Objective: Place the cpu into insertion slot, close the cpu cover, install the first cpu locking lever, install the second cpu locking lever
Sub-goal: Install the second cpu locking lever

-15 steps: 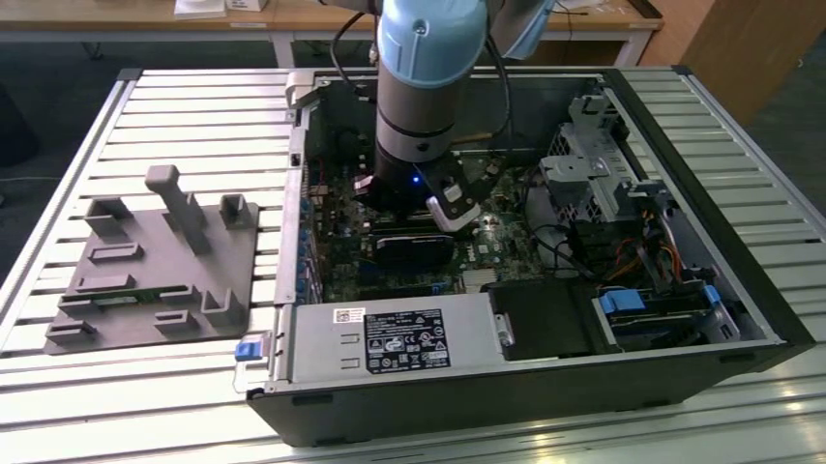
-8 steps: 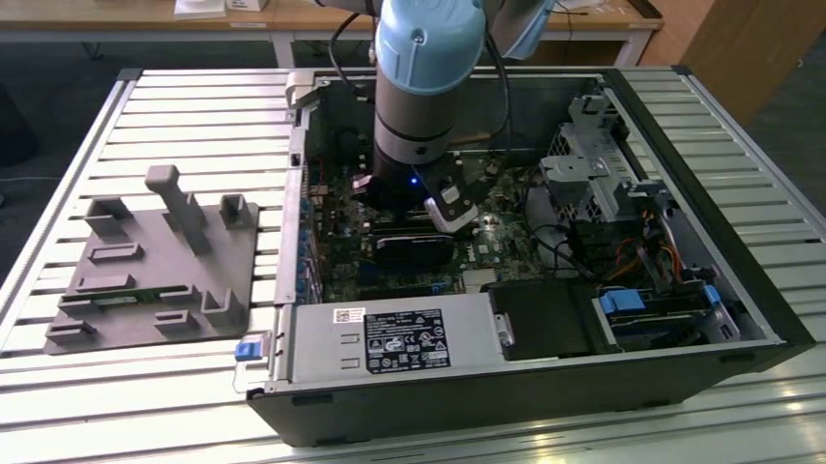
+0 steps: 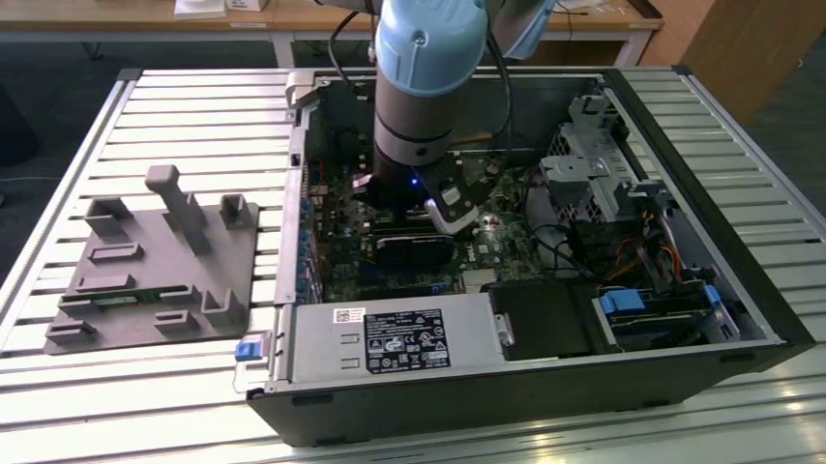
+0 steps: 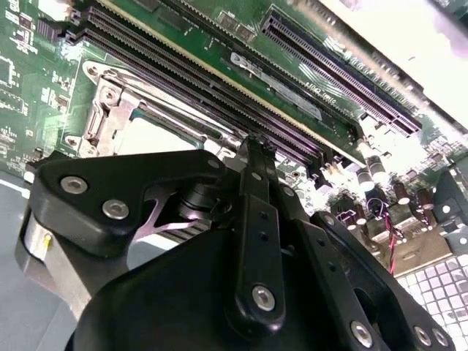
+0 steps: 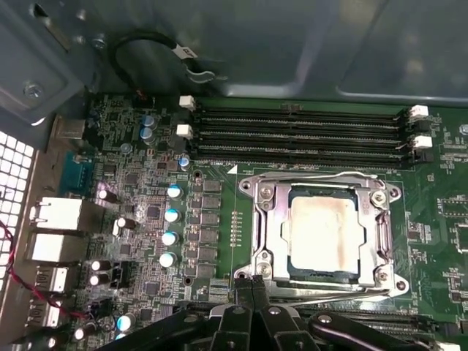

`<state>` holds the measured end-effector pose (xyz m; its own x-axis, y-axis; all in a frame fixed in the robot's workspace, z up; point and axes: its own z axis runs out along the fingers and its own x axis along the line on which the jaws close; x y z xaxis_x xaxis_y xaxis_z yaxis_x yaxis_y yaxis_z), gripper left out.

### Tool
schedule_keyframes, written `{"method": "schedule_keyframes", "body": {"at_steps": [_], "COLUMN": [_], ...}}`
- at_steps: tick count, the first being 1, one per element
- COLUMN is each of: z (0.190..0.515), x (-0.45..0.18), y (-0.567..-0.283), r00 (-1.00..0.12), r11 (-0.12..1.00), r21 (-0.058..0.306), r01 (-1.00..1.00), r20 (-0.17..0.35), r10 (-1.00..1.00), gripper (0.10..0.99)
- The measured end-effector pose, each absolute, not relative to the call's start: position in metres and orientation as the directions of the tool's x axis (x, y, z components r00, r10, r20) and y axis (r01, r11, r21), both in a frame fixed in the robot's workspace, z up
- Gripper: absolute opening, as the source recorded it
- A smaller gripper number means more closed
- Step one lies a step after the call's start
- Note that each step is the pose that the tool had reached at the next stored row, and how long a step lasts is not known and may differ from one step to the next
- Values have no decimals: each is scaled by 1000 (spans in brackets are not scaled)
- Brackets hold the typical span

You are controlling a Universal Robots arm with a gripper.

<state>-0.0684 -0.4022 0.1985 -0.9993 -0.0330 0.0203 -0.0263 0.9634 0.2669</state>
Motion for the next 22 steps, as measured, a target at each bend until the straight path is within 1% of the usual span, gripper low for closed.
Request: {"method": "schedule_keyframes", "body": {"at_steps": [13, 22], "z": [209, 209], "x": [-68, -68], "y": [-404, -414], "r00": [-1000, -1000], "r11": [963, 961], "r21": [271, 275], "r01": [-16, -10], "r20": [20, 20], "r10": [-22, -16], "gripper": [106, 106]}}
